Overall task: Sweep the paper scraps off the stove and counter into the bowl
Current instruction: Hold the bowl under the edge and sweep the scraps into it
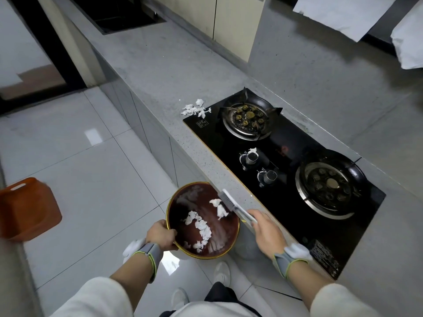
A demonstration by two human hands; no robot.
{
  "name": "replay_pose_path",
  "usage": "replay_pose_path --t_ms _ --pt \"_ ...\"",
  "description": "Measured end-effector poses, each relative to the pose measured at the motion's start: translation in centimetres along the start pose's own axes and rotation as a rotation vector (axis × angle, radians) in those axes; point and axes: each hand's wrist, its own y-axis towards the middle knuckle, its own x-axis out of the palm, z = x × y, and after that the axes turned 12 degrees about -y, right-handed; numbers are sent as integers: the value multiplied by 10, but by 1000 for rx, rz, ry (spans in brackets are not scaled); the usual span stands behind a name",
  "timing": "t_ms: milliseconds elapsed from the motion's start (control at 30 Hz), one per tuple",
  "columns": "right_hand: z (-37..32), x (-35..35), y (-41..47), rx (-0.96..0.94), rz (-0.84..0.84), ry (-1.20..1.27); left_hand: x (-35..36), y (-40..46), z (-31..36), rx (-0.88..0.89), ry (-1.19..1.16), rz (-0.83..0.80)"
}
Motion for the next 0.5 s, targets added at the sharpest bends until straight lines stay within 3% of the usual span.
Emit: replay_pose_path --t_ms 133,300,500 --pt "-17 -29 34 -59 104 39 -5 7 4 -3 -10 21" --pt "3 -114 92 177 251 -130 -12 9 11 -9 -88 89" --pt "31 -153 141 392 80 -319 -9 7 22 -21 -131 176"
